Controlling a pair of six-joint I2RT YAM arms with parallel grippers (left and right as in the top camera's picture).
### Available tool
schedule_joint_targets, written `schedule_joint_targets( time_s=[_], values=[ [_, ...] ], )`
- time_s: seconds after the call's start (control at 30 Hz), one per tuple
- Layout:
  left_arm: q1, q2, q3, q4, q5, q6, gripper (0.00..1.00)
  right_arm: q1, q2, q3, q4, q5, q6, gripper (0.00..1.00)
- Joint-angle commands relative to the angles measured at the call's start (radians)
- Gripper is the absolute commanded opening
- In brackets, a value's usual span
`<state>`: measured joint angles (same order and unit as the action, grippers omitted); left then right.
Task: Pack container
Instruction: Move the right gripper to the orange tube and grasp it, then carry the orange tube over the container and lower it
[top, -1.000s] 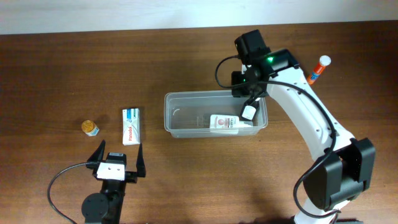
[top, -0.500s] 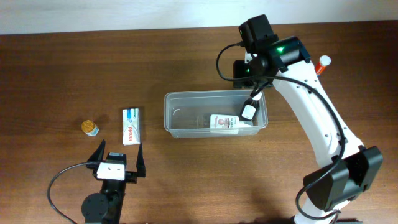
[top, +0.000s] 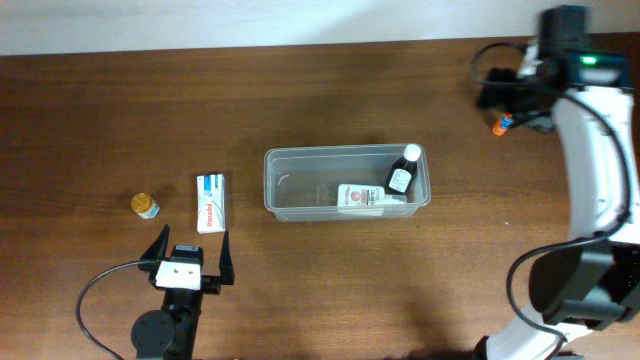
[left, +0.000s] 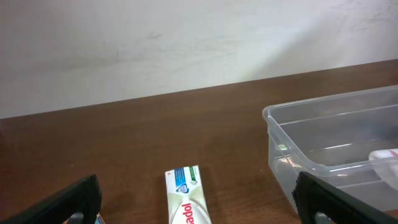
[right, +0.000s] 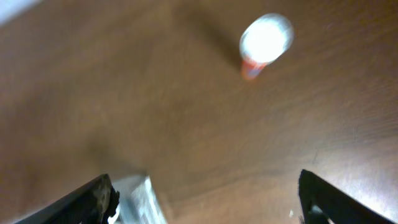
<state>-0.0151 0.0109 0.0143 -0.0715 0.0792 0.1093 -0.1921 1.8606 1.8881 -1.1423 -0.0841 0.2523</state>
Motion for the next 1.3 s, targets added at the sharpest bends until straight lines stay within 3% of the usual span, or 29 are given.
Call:
schedule_joint_targets(
  time_s=[0.0,0.2,0.63,0.77,0.87,1.27],
  values=[
    [0.005,-0.005,-0.005,-0.001,0.011,0.009,0.99,-0.079,-0.016,0.002,0.053,-0.115,-0.043,0.91],
    [0.005,-0.005,-0.005,-0.001,0.011,0.009,0.99,-0.111,0.048,0.002,0.189,-0.1,-0.106,0.97],
    [0.005,-0.005,-0.005,-0.001,0.011,0.009,0.99,-0.11,0.29,0.002,0.314,-0.056,-0.167,0.97],
    [0.005,-0.005,-0.005,-0.001,0.011,0.009,0.99,-0.111,0.305,0.002,0.331,-0.023,-0.171,0.84],
    [0.005,-0.005,-0.005,-0.001,0.011,0.009,0.99,-0.111,0.306,0.002,0.335,-0.024,-0.17,0.63],
    [0.005,-0.005,-0.005,-0.001,0.011,0.009,0.99,-0.111,0.306,0.002,0.336,-0.024,-0.17,0.38]
  ],
)
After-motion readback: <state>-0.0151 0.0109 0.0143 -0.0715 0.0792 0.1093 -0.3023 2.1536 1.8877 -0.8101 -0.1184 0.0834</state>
